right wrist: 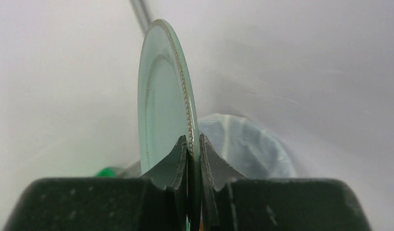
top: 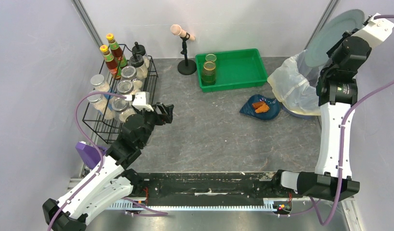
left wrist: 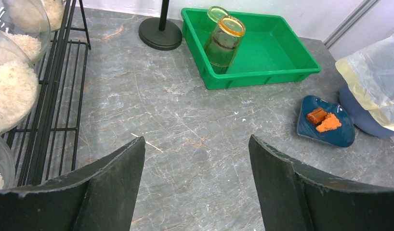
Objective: Clear the kitchen counter
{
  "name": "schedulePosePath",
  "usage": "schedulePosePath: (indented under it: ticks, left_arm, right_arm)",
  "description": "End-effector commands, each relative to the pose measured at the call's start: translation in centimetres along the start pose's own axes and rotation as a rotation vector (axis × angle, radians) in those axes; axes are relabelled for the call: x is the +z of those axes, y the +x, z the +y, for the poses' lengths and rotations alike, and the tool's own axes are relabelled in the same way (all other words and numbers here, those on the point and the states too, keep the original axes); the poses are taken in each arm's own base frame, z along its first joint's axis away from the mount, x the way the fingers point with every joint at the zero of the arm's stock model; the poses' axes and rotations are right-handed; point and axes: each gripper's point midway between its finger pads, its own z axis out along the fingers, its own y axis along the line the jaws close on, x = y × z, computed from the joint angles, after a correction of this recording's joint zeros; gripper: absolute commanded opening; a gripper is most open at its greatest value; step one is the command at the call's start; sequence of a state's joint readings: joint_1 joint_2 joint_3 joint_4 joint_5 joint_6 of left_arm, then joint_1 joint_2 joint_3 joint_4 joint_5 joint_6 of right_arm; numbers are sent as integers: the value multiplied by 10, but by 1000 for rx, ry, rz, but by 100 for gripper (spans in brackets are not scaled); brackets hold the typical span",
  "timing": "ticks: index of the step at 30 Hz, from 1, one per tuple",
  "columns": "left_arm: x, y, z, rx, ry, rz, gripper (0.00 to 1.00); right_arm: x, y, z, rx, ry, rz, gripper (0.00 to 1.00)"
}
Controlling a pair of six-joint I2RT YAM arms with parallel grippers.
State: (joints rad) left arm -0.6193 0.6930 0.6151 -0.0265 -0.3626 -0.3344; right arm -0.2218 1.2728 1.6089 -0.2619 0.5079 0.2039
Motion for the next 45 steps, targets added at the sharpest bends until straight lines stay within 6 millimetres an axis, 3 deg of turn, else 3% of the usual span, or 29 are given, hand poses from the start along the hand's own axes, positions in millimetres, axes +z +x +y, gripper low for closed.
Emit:
schedulePosePath:
  ticks: [1,7,12,15,22,30,35,41,45]
  left_arm:
    - [-2,-15,-3,-3,8,-59,84]
    - [-4,-19,-4,-13,15,-72,84]
    - [-5,-21,-4,-20,20,-78,84]
    - [-2,-16,-6,-22,23,-60,84]
    - [3,-11,-1,-14,-7,-36,84]
    - [2,17,3,-54,-54,108,83]
    - [6,25,5,-58,-91,163,83]
    - [12,28,5,-54,-111,192,83]
    - [14,28,4,-53,-114,196,83]
  right_arm:
    - [-37,-103,38,367,-226,-243,0]
    - [-43,-72,99,510,-410,-124,0]
    - [-43,-26,157,505,-464,-17,0]
    - [-36,9,180,490,-437,25,0]
    - [-9,101,209,486,-355,113,0]
    - [16,191,254,488,-363,196,0]
    - [21,232,284,480,-402,231,0]
    - [25,285,299,478,-405,300,0]
    - [26,308,311,461,-441,335,3]
